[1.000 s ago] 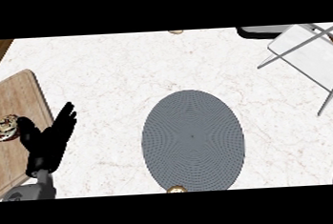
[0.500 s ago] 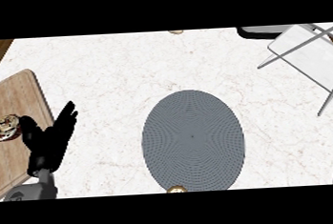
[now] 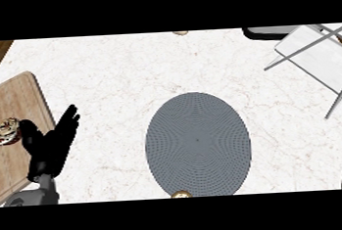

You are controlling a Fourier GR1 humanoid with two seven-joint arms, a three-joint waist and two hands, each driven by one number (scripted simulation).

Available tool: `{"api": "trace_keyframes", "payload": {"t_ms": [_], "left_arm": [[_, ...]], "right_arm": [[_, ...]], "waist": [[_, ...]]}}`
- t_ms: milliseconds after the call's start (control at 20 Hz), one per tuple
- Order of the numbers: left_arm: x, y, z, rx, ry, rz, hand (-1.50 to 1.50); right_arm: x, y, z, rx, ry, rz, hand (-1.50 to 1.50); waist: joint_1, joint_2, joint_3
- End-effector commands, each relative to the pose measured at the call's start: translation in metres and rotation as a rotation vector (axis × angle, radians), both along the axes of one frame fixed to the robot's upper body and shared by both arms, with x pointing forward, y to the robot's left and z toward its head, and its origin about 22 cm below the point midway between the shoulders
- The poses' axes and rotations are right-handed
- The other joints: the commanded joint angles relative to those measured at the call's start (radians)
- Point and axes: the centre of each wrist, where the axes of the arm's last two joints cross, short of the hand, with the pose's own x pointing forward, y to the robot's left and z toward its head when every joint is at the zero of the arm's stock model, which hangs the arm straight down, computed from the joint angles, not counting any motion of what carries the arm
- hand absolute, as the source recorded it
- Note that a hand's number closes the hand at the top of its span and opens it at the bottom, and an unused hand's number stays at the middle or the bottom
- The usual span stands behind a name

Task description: Pick the squash from the placemat and place it in the tiered shelf

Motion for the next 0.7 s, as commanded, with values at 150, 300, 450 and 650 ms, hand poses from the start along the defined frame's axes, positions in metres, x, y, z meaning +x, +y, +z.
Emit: {"api": "trace_keyframes", "payload": {"t_ms": [150, 300, 450, 650], "left_arm": [[0.001, -0.008, -0.026, -0.015, 0.085, 0.014, 0.00], [0.000, -0.001, -0.015, -0.024, 0.080, 0.004, 0.00], [-0.009, 0.009, -0.019, -0.019, 0.091, 0.028, 0.00], [-0.010, -0.005, -0.021, -0.016, 0.104, 0.038, 0.00]], "right_arm": [[-0.004, 0.007, 0.009, 0.116, -0.258, -0.002, -1.50], [-0.008, 0.014, 0.017, 0.173, -0.372, -0.011, -1.50], [-0.030, 0.001, 0.035, 0.109, -0.437, -0.108, -1.50], [-0.059, -0.041, 0.035, 0.059, -0.436, -0.248, -1.50]], "waist": [[-0.009, 0.008, -0.007], [-0.006, 0.004, -0.007], [-0.018, -0.001, -0.007], [-0.032, -0.003, -0.007]]}}
